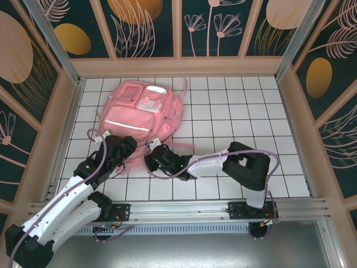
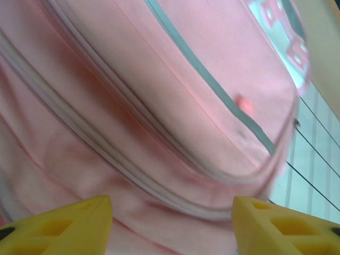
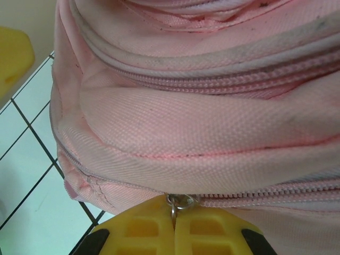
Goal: Pack the student bag
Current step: Zip the student bag at the center of the table.
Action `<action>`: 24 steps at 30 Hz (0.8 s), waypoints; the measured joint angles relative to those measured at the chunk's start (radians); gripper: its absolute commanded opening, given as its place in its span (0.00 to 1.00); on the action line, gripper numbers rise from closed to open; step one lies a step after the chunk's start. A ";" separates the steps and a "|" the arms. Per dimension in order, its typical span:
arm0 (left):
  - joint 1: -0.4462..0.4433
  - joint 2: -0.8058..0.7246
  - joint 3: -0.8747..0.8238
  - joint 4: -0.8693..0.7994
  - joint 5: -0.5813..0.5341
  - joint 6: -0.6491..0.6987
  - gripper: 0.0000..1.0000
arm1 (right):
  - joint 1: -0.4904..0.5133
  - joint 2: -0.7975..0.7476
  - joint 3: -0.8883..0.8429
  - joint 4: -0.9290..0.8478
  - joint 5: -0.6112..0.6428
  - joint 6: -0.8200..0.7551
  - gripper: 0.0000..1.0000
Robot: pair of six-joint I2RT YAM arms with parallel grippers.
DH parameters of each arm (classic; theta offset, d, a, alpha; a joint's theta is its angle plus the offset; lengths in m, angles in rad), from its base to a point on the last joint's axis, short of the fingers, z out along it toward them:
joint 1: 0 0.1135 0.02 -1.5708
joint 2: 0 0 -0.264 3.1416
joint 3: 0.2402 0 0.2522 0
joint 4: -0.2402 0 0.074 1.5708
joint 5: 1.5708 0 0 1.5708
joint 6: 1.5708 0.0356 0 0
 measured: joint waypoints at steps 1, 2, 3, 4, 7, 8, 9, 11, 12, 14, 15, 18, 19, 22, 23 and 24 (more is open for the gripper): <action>0.000 -0.009 -0.017 0.021 0.047 -0.017 0.59 | -0.002 0.000 0.000 0.000 -0.003 0.000 0.00; 0.000 -0.018 -0.038 0.042 0.082 -0.033 0.59 | -0.004 0.000 0.000 0.000 -0.004 0.000 0.00; 0.000 -0.027 -0.066 0.062 0.122 -0.055 0.59 | -0.006 0.000 0.000 0.000 -0.006 0.000 0.00; 0.000 -0.035 -0.093 0.077 0.151 -0.076 0.59 | -0.008 0.000 0.000 0.000 -0.006 0.000 0.00; 0.000 -0.051 -0.140 0.094 0.202 -0.131 0.61 | -0.009 0.000 0.000 -0.003 -0.006 0.000 0.00; 0.000 -0.056 -0.144 0.096 0.206 -0.144 0.62 | -0.009 0.000 0.000 -0.005 -0.006 0.000 0.00; 0.000 -0.064 -0.145 0.098 0.207 -0.161 0.62 | -0.009 0.000 0.000 -0.005 -0.006 0.000 0.00; 0.000 -0.078 -0.154 0.112 0.206 -0.198 0.63 | -0.009 0.000 0.000 -0.005 -0.006 0.000 0.00; 0.000 -0.085 -0.169 0.129 0.205 -0.221 0.64 | -0.009 0.000 0.000 -0.005 -0.006 0.000 0.00; 0.000 -0.092 -0.202 0.155 0.203 -0.261 0.65 | -0.009 0.000 -0.002 -0.005 -0.006 0.000 0.00; 0.000 -0.093 -0.223 0.173 0.201 -0.285 0.64 | -0.009 0.000 -0.004 -0.005 -0.006 0.000 0.00; 0.000 -0.092 -0.282 0.227 0.193 -0.348 0.61 | -0.009 0.000 -0.014 -0.005 -0.008 0.000 0.00; 0.000 -0.091 -0.296 0.247 0.188 -0.365 0.53 | -0.008 0.000 -0.019 -0.005 -0.011 0.000 0.00; 0.000 -0.064 -0.317 0.301 0.175 -0.405 0.27 | -0.008 0.000 -0.023 -0.003 -0.010 0.000 0.00; 0.000 -0.050 -0.319 0.315 0.174 -0.410 0.14 | -0.008 0.000 -0.024 -0.002 -0.010 -0.002 0.00; 0.000 -0.032 -0.319 0.331 0.172 -0.417 0.00 | -0.008 0.000 -0.024 -0.002 -0.010 -0.003 0.00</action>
